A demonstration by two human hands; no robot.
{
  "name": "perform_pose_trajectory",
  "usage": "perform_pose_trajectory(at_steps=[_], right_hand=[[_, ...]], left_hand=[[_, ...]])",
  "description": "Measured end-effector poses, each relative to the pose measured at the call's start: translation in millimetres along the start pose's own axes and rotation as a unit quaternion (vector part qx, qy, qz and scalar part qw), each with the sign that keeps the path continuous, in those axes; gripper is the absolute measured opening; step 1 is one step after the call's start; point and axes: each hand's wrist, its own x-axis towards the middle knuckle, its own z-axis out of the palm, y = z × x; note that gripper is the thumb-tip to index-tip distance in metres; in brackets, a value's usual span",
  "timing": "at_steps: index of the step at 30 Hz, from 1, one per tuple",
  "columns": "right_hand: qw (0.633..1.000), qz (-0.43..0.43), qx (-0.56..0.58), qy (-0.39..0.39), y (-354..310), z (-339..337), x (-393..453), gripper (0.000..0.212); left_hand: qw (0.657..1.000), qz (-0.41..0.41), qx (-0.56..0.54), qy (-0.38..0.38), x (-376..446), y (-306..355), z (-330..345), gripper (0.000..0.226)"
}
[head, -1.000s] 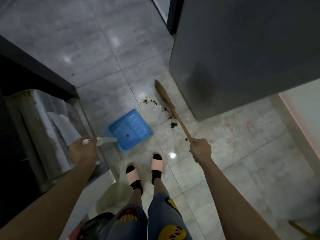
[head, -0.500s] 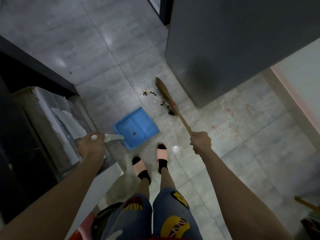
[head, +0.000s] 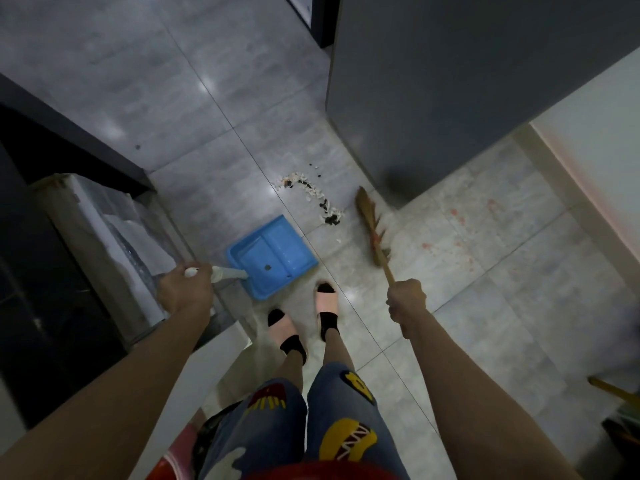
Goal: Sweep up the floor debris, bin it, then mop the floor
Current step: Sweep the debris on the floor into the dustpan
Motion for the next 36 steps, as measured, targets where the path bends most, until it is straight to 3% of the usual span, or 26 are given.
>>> perform_pose_trajectory(at_steps=[8, 17, 23, 26, 33, 36], right_hand=[[0.993, 0.005, 0.095, -0.077, -41, 2, -17, 0.016], [0.997, -0.049, 0.063, -0.004, -72, 9, -8, 0.025], [0.988, 0.022, 0.122, -0.092, -71, 35, -23, 0.016], [0.980, 0.037, 0.149, -0.125, -73, 27, -26, 0.022], [0.994, -0.049, 0.080, -0.052, -65, -3, -19, 0.026], [0.996, -0.024, 0.077, -0.040, -65, 3, -10, 0.023]], left_hand=[[1.000, 0.002, 0.028, -0.001, 10, 0, -1, 0.033], [1.000, -0.014, 0.018, -0.011, 16, 4, -1, 0.037], [1.000, -0.027, 0.004, 0.010, 14, 10, 5, 0.033], [0.999, -0.036, -0.014, 0.009, 13, 12, 7, 0.033], [0.999, -0.040, -0.022, 0.008, 9, 20, 7, 0.030], [0.999, -0.036, -0.026, 0.012, 7, 22, 8, 0.029]])
